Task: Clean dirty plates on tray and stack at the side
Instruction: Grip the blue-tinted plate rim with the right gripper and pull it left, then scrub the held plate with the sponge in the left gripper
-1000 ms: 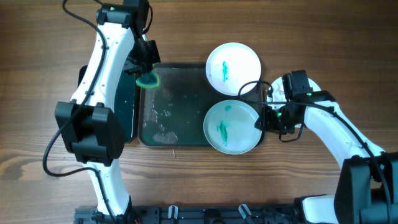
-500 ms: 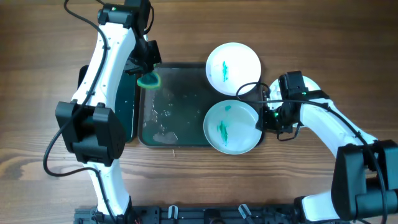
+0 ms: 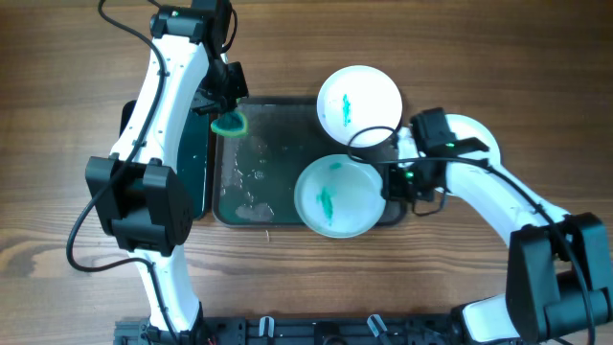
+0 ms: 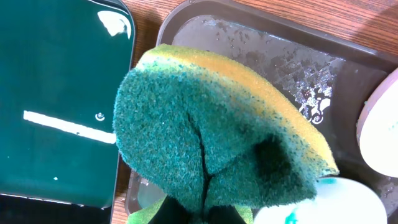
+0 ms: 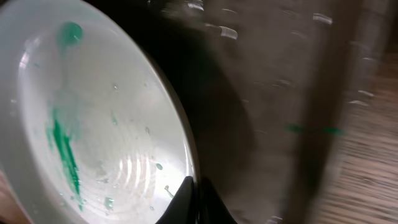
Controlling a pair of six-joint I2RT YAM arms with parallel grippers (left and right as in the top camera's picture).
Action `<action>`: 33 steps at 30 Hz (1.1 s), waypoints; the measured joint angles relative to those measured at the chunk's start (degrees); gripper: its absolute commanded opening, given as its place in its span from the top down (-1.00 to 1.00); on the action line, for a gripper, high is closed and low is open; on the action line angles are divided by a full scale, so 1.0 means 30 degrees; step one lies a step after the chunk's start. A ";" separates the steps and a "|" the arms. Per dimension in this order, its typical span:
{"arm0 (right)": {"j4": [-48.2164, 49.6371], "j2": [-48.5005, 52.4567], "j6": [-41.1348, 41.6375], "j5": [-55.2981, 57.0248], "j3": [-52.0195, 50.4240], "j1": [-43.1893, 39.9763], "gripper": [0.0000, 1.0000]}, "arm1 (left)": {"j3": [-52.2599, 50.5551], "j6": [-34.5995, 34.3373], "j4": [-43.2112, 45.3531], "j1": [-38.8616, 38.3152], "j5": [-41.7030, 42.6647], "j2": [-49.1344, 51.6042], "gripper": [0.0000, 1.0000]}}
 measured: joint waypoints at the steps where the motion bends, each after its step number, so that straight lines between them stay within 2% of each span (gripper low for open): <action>1: 0.0211 0.0000 0.0561 0.0168 0.0415 0.0612 0.91 | 0.0000 0.0000 0.0000 0.0000 0.0000 0.0000 0.92; 9: 0.5362 0.0291 0.6885 0.2426 0.1647 0.4364 0.91 | 0.0000 0.0000 0.0007 0.0000 0.0000 0.0000 0.92; 14: 0.6987 0.2237 0.9632 0.3687 0.1676 0.5923 0.91 | 0.0000 0.0000 0.0007 0.0000 0.0000 0.0000 0.92; 15: 0.7329 0.2681 0.9981 0.3847 0.1676 0.6113 0.85 | 0.0000 0.0000 0.0015 0.0000 0.0000 0.0000 0.92; 17: 0.7992 0.3373 1.0418 0.3912 0.1676 0.6266 0.70 | 0.0000 0.0000 0.0015 0.0000 0.0000 0.0000 0.92; 21: 0.8014 0.3665 1.0856 0.3905 0.1712 0.6229 0.58 | 0.0000 0.0000 0.0015 0.0000 0.0000 0.0000 0.92; 31: 0.8714 0.4014 1.0535 0.2761 0.1756 0.5399 0.58 | -0.0058 0.0000 0.0160 0.0000 0.0306 0.0000 0.92; 33: 0.8779 0.4160 1.0273 0.2499 0.1807 0.5399 0.63 | -0.0262 0.0000 0.0444 0.0000 0.0364 0.0000 0.92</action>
